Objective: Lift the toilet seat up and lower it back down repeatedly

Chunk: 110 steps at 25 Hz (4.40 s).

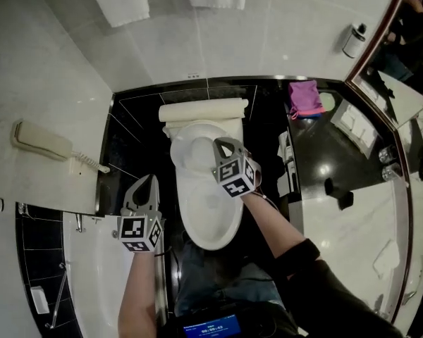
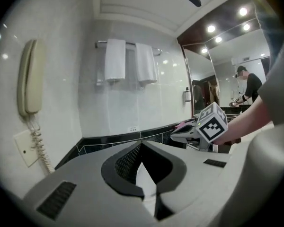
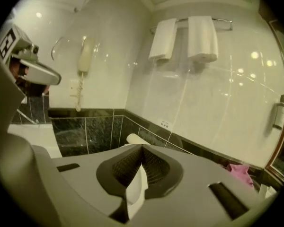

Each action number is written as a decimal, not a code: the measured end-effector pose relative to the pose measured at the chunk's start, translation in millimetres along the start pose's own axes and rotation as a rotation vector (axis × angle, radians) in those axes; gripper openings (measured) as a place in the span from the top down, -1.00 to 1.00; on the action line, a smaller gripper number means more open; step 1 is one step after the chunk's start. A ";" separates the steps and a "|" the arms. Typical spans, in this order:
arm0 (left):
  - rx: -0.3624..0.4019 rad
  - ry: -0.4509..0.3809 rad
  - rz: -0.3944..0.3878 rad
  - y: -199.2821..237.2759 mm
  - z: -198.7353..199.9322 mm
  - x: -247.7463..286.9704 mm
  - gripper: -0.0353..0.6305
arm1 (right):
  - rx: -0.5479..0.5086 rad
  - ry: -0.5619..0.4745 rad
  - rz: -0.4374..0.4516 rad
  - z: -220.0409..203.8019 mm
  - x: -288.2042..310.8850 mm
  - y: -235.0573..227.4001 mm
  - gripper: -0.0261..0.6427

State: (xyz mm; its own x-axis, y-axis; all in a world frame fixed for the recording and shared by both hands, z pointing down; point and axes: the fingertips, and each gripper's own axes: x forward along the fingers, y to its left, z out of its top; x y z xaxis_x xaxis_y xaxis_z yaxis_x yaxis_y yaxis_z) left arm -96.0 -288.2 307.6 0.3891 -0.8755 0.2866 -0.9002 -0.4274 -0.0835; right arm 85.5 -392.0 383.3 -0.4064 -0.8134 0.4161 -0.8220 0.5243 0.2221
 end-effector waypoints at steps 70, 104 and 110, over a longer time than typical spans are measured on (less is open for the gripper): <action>-0.026 0.040 0.021 -98.0 -2.1 -117.3 0.89 | -0.367 0.133 0.131 -41.0 -158.6 74.7 0.28; -0.153 0.088 -0.058 76.3 -97.3 56.8 0.89 | -0.796 0.453 0.155 -67.2 201.7 10.4 0.74; -0.152 0.093 -0.044 74.3 -97.8 46.1 0.89 | -0.813 0.470 0.146 -66.2 197.8 12.4 0.74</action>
State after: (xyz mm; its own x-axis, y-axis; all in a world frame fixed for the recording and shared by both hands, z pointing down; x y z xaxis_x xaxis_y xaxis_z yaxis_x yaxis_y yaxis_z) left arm -164.1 -338.2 407.9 0.4157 -0.8288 0.3745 -0.9045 -0.4198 0.0748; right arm 21.4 -529.7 526.7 -0.1353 -0.6345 0.7610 -0.1747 0.7713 0.6121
